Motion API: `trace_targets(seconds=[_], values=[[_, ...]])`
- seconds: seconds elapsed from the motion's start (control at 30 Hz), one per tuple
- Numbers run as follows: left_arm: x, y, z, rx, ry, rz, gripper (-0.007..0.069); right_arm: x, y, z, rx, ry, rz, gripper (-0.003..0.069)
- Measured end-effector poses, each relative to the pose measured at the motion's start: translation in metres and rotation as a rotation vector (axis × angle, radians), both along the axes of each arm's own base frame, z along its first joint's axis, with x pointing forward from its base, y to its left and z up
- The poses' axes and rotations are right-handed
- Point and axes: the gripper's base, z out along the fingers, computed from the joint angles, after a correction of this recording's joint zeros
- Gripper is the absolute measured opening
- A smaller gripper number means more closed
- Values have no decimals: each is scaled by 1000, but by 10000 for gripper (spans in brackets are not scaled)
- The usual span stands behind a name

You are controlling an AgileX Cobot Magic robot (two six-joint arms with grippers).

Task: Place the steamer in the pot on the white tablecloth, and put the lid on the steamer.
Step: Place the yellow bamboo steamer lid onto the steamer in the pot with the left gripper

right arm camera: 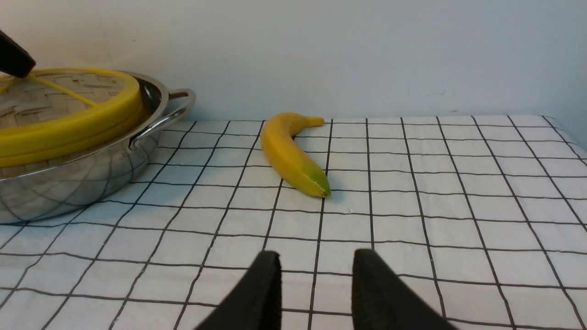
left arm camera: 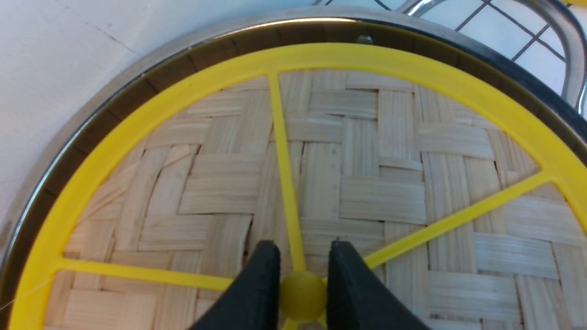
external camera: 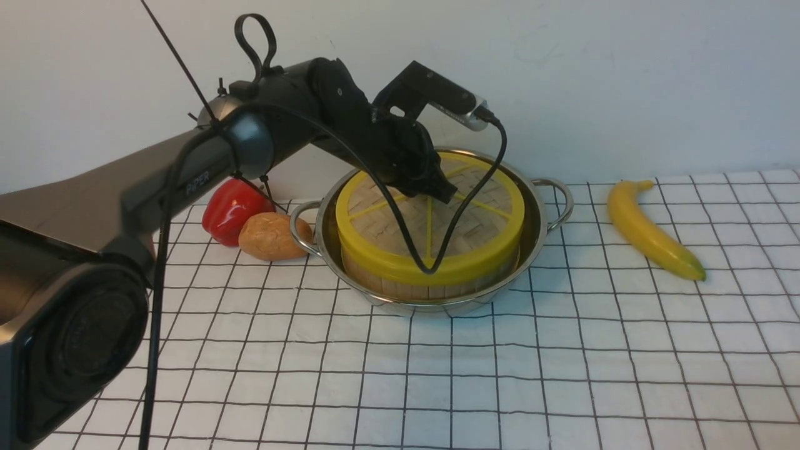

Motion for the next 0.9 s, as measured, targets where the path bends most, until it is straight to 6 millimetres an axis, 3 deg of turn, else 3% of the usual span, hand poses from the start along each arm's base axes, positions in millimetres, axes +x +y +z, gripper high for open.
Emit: trace_targets(seconds=[0.5, 0.63, 0.77, 0.9], values=[[0, 1, 0, 3, 5, -1, 141, 0, 0, 0, 0, 0, 0, 240], [0, 2, -1, 15, -1, -7, 217, 0, 0, 0, 0, 0, 0, 240], [1, 4, 0, 29, -19, -21, 353, 0, 0, 0, 0, 0, 0, 240], [2, 4, 0, 35, -28, -31, 414, 0, 0, 0, 0, 0, 0, 240]])
